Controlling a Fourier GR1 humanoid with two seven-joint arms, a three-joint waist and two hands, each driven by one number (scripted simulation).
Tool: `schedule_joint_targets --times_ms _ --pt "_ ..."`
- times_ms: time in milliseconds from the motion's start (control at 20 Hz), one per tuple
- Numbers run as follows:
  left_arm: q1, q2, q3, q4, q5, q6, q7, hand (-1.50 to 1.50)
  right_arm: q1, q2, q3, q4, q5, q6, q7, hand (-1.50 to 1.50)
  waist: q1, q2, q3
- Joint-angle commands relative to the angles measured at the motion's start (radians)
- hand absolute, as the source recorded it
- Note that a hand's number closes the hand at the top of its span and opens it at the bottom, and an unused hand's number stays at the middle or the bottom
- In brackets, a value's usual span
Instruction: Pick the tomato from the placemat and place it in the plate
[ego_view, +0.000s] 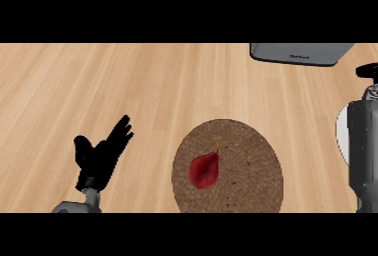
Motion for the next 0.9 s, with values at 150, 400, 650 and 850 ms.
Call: schedule_joint_targets --times_ms 150,400,650,850 --pt "0.019 0.003 0.005 0.008 -0.004 0.005 0.000 0.00 0.004 0.040 -0.125 0.022 0.234 -0.248 0.272 1.50 -0.016 -0.008 0.002" --pt "0.025 0.012 0.026 0.017 0.016 -0.005 0.005 0.00 0.063 0.059 -0.236 0.005 0.360 -0.315 0.280 1.50 -0.051 -0.019 0.001" --pt "0.022 0.017 0.034 0.030 0.008 0.002 0.004 0.00 0.080 0.097 -0.343 0.025 0.413 -0.415 0.270 1.50 -0.062 -0.024 0.002" --pt "0.038 -0.003 0.033 0.039 0.004 0.018 -0.012 0.00 0.106 0.113 -0.422 0.046 0.402 -0.517 0.230 1.50 -0.073 -0.030 0.001"
